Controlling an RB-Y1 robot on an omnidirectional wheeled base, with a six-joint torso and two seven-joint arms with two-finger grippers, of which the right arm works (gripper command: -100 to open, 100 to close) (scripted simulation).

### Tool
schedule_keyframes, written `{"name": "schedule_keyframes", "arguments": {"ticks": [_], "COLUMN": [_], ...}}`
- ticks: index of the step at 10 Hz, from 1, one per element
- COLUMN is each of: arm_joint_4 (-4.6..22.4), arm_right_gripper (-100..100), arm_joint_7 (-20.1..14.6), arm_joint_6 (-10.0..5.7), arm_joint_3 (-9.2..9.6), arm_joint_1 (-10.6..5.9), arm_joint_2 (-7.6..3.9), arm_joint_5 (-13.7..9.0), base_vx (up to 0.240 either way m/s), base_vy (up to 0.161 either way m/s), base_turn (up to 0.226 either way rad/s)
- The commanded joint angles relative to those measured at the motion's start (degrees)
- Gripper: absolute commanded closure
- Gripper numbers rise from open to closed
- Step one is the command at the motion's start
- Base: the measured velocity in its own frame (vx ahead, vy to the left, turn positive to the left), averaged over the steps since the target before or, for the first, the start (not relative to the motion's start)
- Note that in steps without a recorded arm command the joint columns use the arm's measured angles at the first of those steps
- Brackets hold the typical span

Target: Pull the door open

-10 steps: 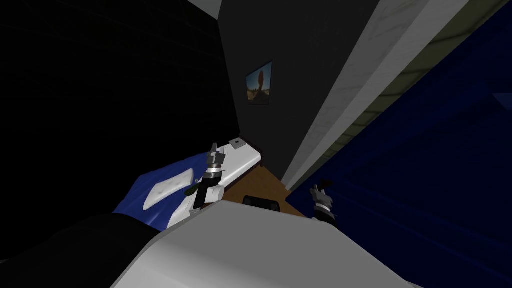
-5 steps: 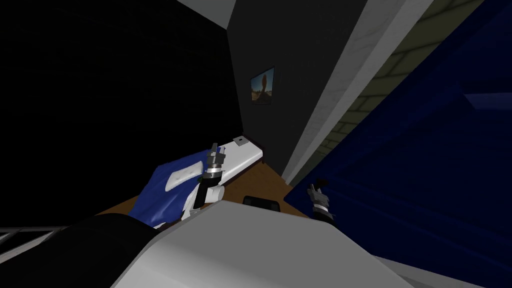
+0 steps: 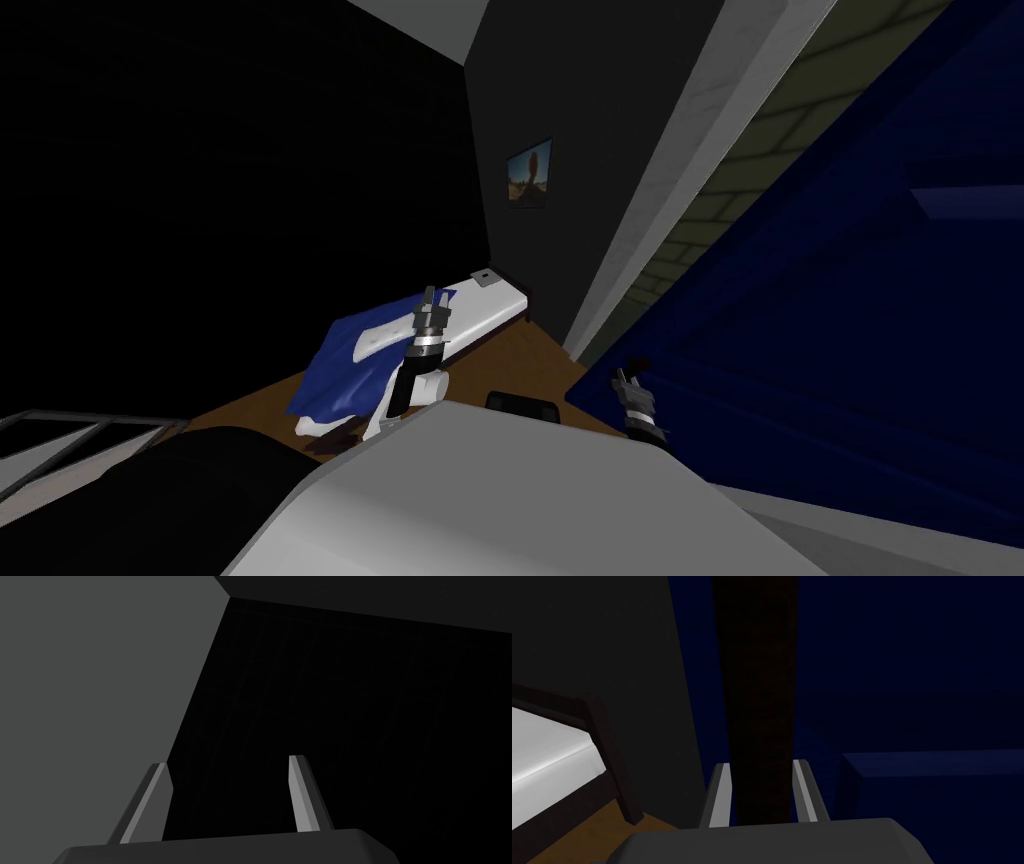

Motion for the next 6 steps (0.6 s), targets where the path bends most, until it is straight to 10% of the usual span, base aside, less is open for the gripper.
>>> {"name": "schedule_keyframes", "arguments": {"ticks": [1, 6], "arm_joint_4": [-0.9, -2.9], "arm_right_gripper": [100, 100], "arm_joint_7": [-0.5, -1.9], "arm_joint_6": [-0.32, -1.22], "arm_joint_3": [1.23, 4.09], "arm_joint_1": [0.92, 2.44], "arm_joint_2": [-0.54, -2.01], "arm_joint_5": [0.7, 2.3], "base_vx": [-0.209, -0.217], "base_vy": [-0.026, -0.033], "base_turn": [0.061, 0.048]}}
